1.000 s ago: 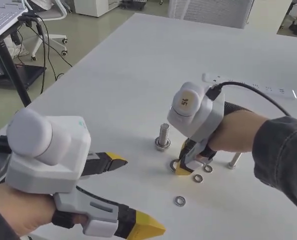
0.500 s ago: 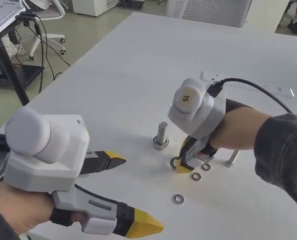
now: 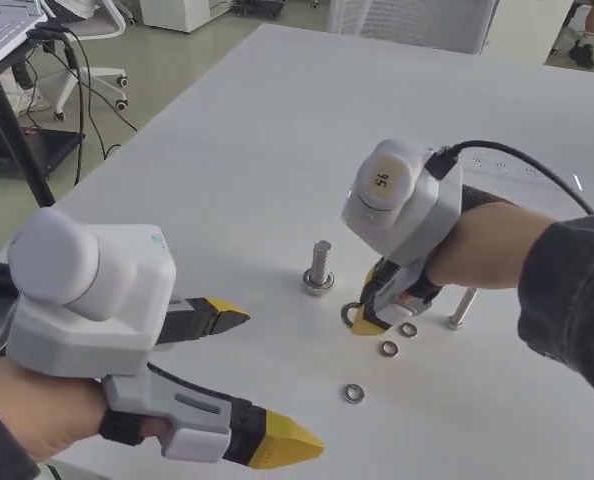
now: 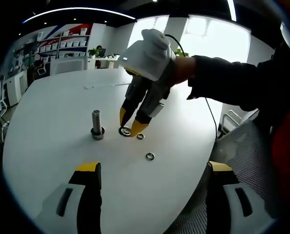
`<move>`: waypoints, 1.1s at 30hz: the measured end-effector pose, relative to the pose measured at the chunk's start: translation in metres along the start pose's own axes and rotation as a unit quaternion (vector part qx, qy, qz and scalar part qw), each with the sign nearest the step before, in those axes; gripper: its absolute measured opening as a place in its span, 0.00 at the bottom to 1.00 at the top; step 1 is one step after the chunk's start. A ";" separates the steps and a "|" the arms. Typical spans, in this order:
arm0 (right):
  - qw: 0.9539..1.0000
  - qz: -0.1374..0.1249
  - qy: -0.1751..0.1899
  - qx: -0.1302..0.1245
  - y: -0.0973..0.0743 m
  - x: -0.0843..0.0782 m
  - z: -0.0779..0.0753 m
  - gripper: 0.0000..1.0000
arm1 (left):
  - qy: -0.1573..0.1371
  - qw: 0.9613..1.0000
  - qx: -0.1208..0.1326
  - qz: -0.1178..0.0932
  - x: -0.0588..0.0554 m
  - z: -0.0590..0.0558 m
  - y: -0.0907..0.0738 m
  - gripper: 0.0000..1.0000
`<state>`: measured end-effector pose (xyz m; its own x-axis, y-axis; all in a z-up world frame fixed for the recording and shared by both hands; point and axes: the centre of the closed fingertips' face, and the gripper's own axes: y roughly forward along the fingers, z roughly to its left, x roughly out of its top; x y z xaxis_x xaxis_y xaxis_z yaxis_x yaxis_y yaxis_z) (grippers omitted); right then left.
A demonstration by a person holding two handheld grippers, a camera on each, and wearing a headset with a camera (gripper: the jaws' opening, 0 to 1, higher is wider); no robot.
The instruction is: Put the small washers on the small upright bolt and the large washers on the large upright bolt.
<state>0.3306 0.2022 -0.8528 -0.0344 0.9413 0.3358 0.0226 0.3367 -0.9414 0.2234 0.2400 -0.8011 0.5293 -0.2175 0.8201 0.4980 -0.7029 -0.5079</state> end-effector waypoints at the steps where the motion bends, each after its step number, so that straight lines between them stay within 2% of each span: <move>1: 1.000 -0.001 -0.001 -0.002 -0.002 0.000 0.000 0.23 | 0.000 1.000 0.000 -0.001 0.000 0.000 0.000 0.89; 17: 1.000 -0.004 -0.013 -0.024 -0.029 0.007 -0.009 0.23 | 0.001 1.000 0.000 -0.003 0.002 0.000 -0.001 0.89; 33: 0.998 -0.003 -0.047 -0.042 -0.058 0.029 -0.021 0.23 | 0.002 1.000 0.000 -0.005 0.003 0.000 -0.002 0.89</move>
<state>0.3496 0.2108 -0.7879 -0.1278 0.9340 0.3336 0.1060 0.3473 -0.9317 0.2242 0.2409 -0.7977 0.5215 -0.2128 0.8263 0.5032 -0.7054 -0.4993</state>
